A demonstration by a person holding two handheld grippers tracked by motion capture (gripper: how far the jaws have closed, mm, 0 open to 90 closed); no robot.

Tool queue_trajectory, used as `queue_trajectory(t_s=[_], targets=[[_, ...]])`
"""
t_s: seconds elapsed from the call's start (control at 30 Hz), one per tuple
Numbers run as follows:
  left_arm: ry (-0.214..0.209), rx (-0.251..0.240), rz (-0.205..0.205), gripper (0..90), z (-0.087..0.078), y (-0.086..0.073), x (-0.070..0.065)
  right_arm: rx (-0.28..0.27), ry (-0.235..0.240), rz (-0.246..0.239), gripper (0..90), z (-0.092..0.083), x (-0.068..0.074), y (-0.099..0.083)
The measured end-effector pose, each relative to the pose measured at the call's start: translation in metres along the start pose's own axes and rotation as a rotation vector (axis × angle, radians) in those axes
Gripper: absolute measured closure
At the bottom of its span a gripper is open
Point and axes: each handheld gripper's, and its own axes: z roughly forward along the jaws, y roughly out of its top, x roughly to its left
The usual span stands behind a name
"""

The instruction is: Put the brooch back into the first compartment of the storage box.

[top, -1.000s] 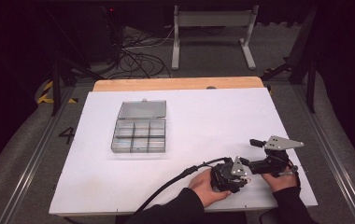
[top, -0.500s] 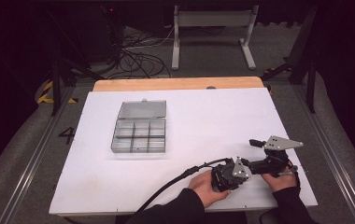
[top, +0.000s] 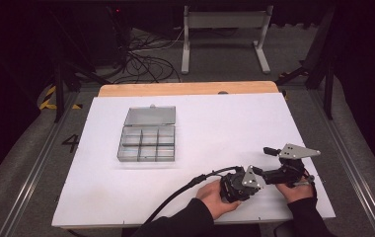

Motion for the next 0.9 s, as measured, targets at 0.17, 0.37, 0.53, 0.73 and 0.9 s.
queue_trajectory(t_s=[0.17,0.37,0.53,0.73,0.9], targets=[[-0.005,-0.005,-0.002,83.7,-0.015,-0.003,0.002,0.003,0.001,0.001,12.9,0.001,0.0,0.0],[-0.002,-0.02,-0.007,83.7,-0.028,-0.008,0.003,0.005,0.002,0.002,12.9,0.002,0.0,0.0],[0.0,-0.028,-0.007,83.7,-0.038,-0.01,0.001,0.008,0.002,-0.001,12.9,0.002,0.0,0.0],[0.006,-0.047,-0.01,83.7,-0.05,-0.012,0.003,0.009,0.004,0.003,12.9,0.002,0.001,0.0],[0.014,-0.057,-0.014,83.7,-0.06,-0.014,0.004,0.008,0.005,0.001,12.9,0.002,0.0,0.0]])
